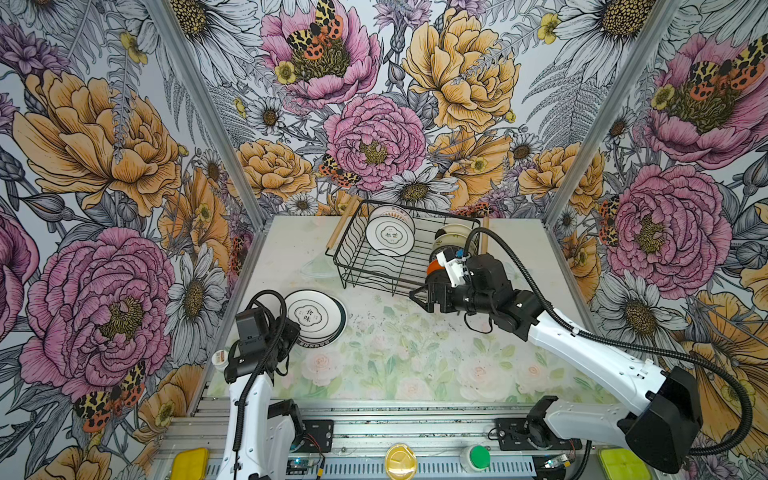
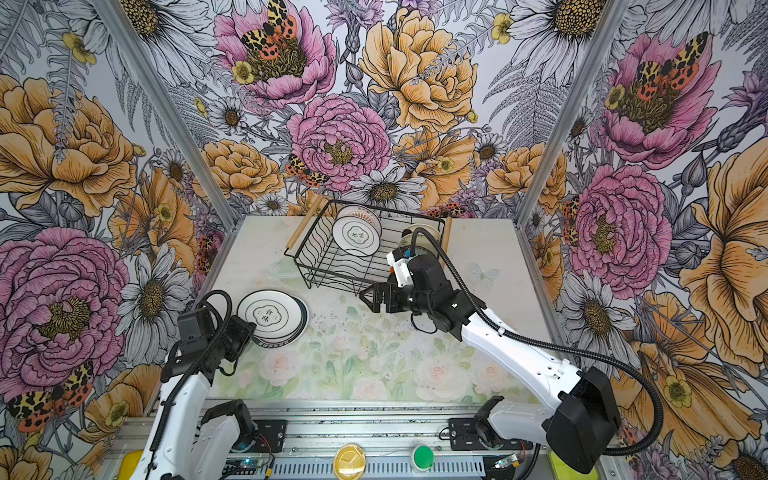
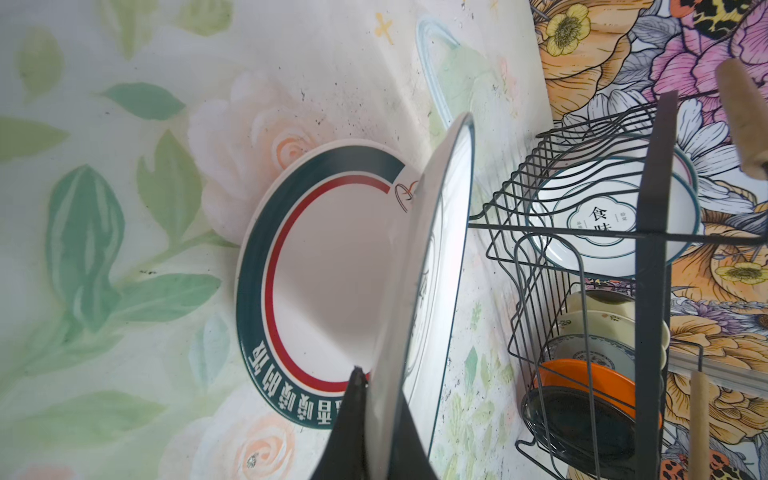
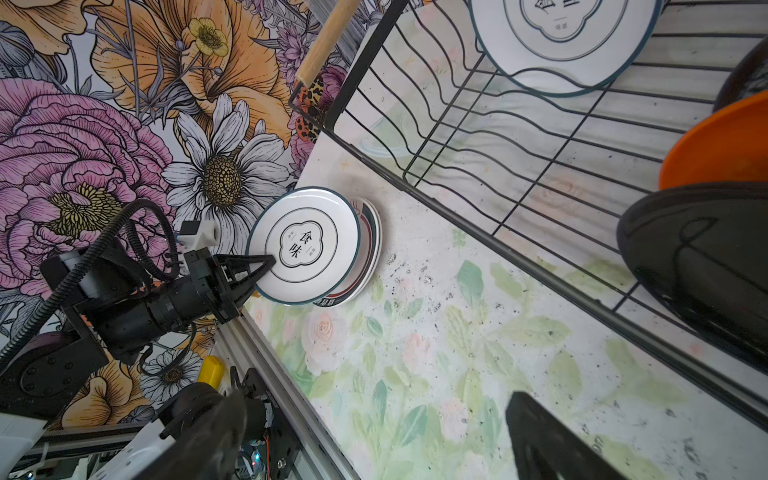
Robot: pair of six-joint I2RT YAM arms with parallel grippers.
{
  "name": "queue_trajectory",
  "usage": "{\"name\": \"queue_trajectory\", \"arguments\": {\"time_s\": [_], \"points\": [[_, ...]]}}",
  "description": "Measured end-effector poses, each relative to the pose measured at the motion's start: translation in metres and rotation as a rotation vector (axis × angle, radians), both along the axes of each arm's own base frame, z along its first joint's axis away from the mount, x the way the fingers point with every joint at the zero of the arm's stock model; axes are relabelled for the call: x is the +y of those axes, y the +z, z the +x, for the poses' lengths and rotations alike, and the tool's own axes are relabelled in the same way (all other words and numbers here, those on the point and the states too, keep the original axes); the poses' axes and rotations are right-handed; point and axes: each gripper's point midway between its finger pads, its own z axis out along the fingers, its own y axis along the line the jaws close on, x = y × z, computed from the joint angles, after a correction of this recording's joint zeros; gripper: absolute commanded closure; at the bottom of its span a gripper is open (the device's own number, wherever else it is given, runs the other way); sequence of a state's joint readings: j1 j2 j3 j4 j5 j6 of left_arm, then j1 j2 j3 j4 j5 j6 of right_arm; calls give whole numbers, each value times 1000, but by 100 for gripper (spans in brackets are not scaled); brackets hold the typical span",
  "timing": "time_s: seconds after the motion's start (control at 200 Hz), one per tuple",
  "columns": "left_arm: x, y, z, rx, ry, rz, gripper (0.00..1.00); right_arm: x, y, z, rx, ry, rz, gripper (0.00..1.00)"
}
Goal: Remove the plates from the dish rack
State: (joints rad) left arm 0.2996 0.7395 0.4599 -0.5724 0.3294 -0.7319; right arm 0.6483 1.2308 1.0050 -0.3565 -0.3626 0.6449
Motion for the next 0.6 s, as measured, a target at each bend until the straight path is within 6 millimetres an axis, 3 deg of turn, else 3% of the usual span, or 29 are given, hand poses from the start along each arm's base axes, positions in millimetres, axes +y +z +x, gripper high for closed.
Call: {"name": "queue_trajectory", "arguments": {"time_s": [0.46, 0.601], "points": [[4, -14, 1, 45, 11, 3, 86, 1, 0, -2, 2, 13, 3, 1], [4, -19, 1, 67, 14, 3, 79, 1, 0, -2, 2, 13, 3, 1]]}}
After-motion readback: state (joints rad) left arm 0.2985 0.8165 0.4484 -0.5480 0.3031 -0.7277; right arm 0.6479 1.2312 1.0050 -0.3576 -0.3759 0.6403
